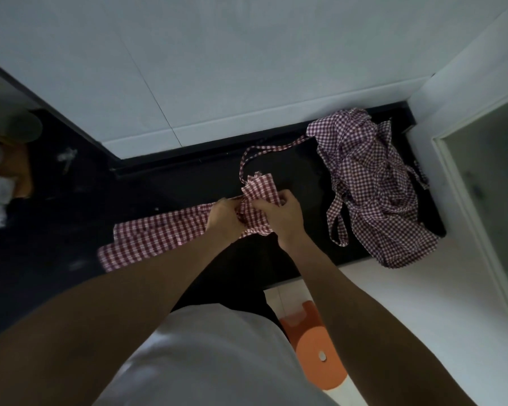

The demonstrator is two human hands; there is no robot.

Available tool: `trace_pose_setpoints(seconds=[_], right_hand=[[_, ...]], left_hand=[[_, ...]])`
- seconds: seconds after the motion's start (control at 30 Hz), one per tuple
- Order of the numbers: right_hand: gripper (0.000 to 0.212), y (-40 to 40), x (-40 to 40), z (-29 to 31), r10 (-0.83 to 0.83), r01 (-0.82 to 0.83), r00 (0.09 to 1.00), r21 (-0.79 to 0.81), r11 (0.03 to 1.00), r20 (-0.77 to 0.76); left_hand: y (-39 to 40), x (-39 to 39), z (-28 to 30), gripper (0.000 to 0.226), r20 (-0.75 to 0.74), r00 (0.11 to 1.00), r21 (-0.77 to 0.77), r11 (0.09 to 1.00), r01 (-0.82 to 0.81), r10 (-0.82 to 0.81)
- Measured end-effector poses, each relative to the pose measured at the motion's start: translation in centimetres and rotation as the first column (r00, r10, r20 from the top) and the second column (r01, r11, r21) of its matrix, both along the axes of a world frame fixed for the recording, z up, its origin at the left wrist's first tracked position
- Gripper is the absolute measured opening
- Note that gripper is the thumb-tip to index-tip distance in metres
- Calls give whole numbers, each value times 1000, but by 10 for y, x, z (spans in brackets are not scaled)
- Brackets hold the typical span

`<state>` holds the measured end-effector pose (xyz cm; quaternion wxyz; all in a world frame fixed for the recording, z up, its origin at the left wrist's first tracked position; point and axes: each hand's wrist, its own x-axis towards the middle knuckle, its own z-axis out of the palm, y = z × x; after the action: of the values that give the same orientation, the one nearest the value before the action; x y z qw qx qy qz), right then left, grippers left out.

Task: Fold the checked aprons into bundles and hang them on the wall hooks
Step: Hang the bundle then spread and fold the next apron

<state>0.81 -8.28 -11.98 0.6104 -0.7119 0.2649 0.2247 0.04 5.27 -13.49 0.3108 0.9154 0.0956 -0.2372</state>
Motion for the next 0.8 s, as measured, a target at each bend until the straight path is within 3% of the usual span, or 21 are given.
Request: trace_pose_setpoints(seconds=[0.07, 0.17, 0.23, 0.27, 0.33, 0.37, 0.4, 0.47, 0.53, 0.6, 0.67, 0.73, 0.8], right_hand=[[29, 2, -3, 7, 29, -28, 1000, 71, 997, -6], [27, 1, -4, 19, 93, -92, 996, 109, 990, -12], [27, 0, -5, 20, 113, -108, 993, 124, 986, -31], [23, -1, -7, 20, 138, -133, 990, 127, 983, -36], [17, -3, -11, 15, 201, -195, 979, 125, 973, -41], [24, -1, -12, 11, 211, -203, 975, 118, 972, -63], [39, 0, -13, 9, 196, -184, 975, 106, 977, -106], [71, 6, -13, 8, 149, -141, 971, 54, 989, -186], [86, 11, -12, 6, 138, -143, 964, -10, 990, -225], [68, 16, -13, 3, 182, -198, 958, -50, 979, -222], [39, 22, -16, 3, 251, -270, 953, -98, 958, -171], [51, 23, -17, 0, 308, -324, 943, -128, 937, -128], [92, 17, -19, -1, 417, -426, 904, -141, 893, -93]], left_hand=[[0, 1, 3, 20, -135, 991, -184, 982, -30, 4], [15, 6, 9, 40, -446, 895, -385, 905, -182, -10], [29, 5, 9, 40, -523, 852, -508, 789, -345, 36], [31, 4, 14, 35, -577, 812, -586, 646, -490, 93], [35, 2, 21, 47, -748, 659, -633, 213, -744, 79], [35, 1, 26, 54, -774, 631, -624, 109, -774, 48], [34, 1, 29, 59, -762, 648, -642, 115, -758, 18], [30, 1, 30, 58, -733, 678, -637, 289, -715, 62], [29, 2, 26, 57, -695, 687, -555, 452, -699, 210], [30, 1, 20, 66, -568, 758, -472, 628, -619, 321], [34, 0, 19, 63, -338, 887, -282, 866, -413, 314], [40, -3, 21, 67, -177, 950, -105, 955, -277, 256], [46, -7, 19, 70, -126, 955, -92, 955, -282, 270]])
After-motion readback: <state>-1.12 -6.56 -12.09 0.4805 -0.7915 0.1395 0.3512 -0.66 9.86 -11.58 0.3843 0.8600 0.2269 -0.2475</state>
